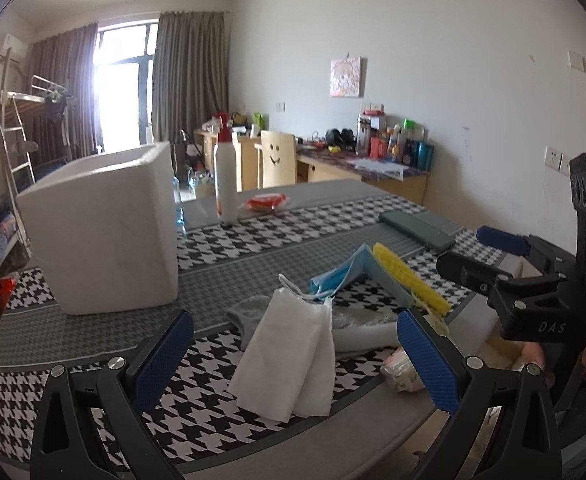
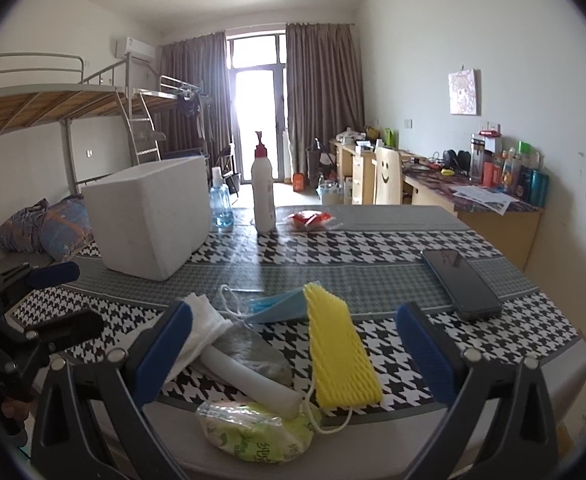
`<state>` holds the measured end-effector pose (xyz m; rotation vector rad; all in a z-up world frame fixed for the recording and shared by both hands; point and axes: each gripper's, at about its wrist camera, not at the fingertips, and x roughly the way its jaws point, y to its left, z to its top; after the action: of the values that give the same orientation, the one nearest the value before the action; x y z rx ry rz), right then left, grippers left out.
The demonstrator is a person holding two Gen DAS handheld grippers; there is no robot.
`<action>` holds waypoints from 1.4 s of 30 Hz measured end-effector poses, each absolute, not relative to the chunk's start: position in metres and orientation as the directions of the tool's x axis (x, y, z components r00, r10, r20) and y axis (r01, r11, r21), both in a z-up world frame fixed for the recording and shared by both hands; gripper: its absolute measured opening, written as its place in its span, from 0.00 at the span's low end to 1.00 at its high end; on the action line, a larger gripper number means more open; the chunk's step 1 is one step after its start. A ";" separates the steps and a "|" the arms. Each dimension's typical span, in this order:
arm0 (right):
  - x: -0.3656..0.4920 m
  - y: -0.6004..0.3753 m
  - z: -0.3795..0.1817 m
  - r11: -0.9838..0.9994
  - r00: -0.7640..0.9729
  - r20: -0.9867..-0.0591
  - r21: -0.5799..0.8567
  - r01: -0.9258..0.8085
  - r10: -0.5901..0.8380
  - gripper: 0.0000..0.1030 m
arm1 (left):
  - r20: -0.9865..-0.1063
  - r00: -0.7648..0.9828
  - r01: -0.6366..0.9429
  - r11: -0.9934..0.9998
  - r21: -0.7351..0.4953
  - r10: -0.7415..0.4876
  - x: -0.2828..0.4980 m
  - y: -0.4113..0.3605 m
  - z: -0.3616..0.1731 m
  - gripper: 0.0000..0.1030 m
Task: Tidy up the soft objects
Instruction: 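Grasp the white tissue with the left tool while the right tool grasps the yellow foam sleeve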
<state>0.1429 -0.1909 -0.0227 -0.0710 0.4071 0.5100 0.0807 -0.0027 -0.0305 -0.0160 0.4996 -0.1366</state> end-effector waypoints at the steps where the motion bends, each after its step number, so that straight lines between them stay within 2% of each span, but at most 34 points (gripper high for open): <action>1: 0.145 -0.191 -0.024 0.874 0.794 -0.403 0.034 -0.485 0.456 1.00 | -0.488 0.863 0.125 0.991 -0.040 -0.128 0.084 -0.003 -0.033 0.99; 13: 0.163 -0.192 -0.035 0.888 0.779 -0.464 0.040 -0.458 0.423 1.00 | -0.584 0.797 0.158 0.987 -0.039 -0.151 0.105 -0.010 -0.054 0.99; 22: 0.171 -0.198 -0.044 0.897 0.766 -0.500 0.056 -0.438 0.405 1.00 | -0.663 0.740 0.141 0.990 -0.011 -0.113 0.125 -0.016 -0.074 0.97; 31: 0.185 -0.204 -0.054 0.904 0.750 -0.536 0.059 -0.424 0.387 1.00 | -0.707 0.701 0.156 0.987 0.026 -0.093 0.137 -0.023 -0.086 0.79; 36: 0.188 -0.203 -0.055 0.901 0.739 -0.546 0.075 -0.427 0.396 1.00 | -0.731 0.677 0.146 0.989 0.023 -0.083 0.140 -0.020 -0.091 0.59; 40: 0.190 -0.201 -0.057 0.901 0.738 -0.551 0.061 -0.430 0.390 1.00 | -0.752 0.655 0.137 0.990 0.022 -0.073 0.137 -0.016 -0.096 0.51; 42: 0.192 -0.202 -0.057 0.901 0.735 -0.554 0.066 -0.429 0.391 1.00 | -0.753 0.652 0.138 0.990 0.009 -0.084 0.135 -0.014 -0.095 0.42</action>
<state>0.1920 -0.2018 -0.0574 -0.0671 0.5931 0.4506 0.1345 -0.0142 -0.0954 0.0677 0.8508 -0.1261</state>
